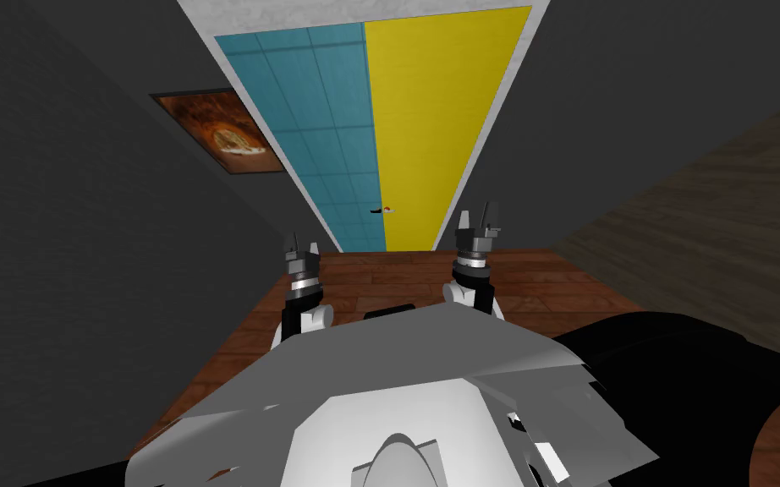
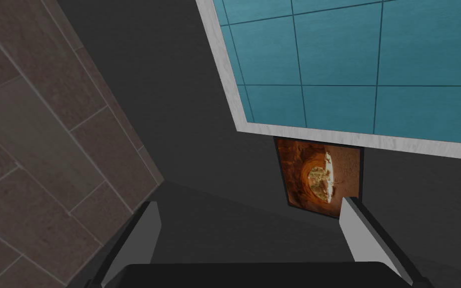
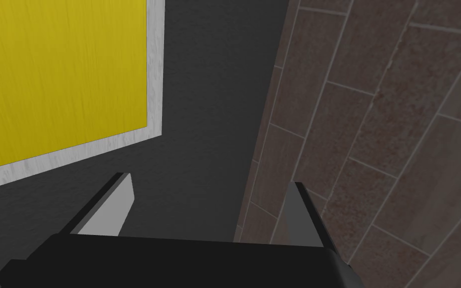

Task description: Pull the door open

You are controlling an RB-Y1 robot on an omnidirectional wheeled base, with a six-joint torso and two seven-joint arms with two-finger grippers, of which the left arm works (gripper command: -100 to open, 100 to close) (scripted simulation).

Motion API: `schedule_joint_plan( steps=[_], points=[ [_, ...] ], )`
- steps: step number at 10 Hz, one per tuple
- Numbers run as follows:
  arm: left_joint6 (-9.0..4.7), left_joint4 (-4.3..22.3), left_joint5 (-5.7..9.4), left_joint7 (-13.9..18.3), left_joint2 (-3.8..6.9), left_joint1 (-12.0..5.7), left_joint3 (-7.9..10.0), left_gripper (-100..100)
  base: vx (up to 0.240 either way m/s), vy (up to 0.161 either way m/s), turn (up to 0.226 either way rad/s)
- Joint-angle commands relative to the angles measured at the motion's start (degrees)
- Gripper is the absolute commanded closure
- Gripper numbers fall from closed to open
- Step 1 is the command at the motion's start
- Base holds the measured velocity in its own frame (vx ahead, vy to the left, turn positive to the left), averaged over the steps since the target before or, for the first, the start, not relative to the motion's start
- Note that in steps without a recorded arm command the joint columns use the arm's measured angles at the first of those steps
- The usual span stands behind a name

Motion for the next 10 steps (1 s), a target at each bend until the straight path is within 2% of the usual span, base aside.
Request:
schedule_joint_plan(
  steps=[1, 5, 10],
  points=[
    [-0.77, 1.91, 0.21, 0.43, 0.61, -0.29, 0.19, -100, 0.1, -0.029, -0.072],
    [-2.3, 5.68, 0.64, 1.29, 1.7, -0.88, 0.58, -100, 0.149, -0.032, -0.053],
    [-5.27, 12.99, 1.45, 2.95, 3.61, -2.01, 1.32, -100, 0.137, -0.043, -0.067]
  ],
)
